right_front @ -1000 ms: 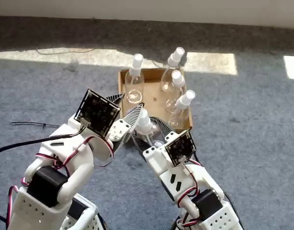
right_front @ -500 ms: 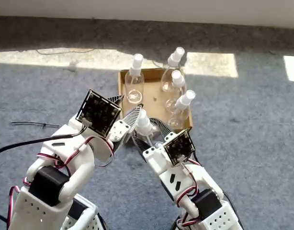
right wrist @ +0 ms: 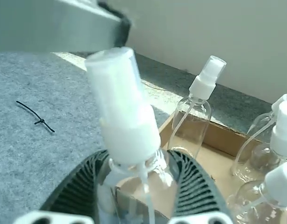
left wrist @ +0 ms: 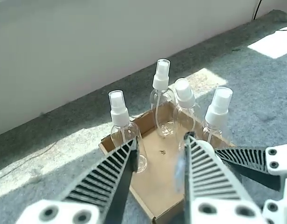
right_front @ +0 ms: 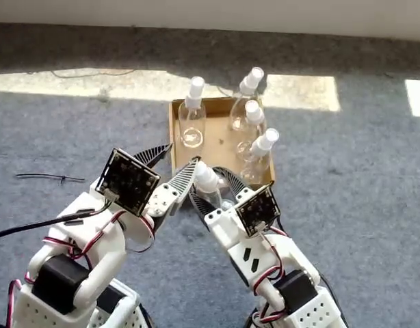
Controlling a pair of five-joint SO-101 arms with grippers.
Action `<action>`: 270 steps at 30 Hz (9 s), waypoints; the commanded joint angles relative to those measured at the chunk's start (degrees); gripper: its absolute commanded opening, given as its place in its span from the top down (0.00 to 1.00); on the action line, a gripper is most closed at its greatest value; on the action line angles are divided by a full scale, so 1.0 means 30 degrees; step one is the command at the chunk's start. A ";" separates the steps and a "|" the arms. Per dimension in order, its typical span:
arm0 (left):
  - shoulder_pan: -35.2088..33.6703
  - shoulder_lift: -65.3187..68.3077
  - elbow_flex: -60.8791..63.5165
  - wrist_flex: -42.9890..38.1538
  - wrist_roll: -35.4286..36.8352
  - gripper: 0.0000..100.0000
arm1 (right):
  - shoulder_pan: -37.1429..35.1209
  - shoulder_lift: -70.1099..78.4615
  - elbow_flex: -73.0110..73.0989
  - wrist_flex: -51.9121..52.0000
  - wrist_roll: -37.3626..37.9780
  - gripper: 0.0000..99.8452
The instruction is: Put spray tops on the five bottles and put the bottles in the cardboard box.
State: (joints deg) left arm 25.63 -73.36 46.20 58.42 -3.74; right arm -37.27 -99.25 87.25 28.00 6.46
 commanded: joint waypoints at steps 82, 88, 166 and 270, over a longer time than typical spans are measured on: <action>-1.7978 -0.0249 1.2850 -0.6095 -0.1729 0.84 | 0.1480 3.3421 -0.6462 -2.8469 -0.3839 1.00; -1.7978 -0.0249 1.2879 -0.6095 -0.1729 0.84 | 0.1480 3.3421 -0.6462 -2.8469 -0.3839 0.99; -1.7392 -0.0190 1.3084 -0.6066 -0.1729 0.84 | 0.0835 2.5040 -0.8894 -1.9355 -0.2168 0.72; -1.5604 -0.9861 1.6982 0.5744 -0.1729 0.97 | 1.0828 -0.1978 0.4821 1.4520 -0.2139 0.99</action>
State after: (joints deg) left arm -20.62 -102.99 96.04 75.38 -8.66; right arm -5.45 -104.79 95.52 71.25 0.57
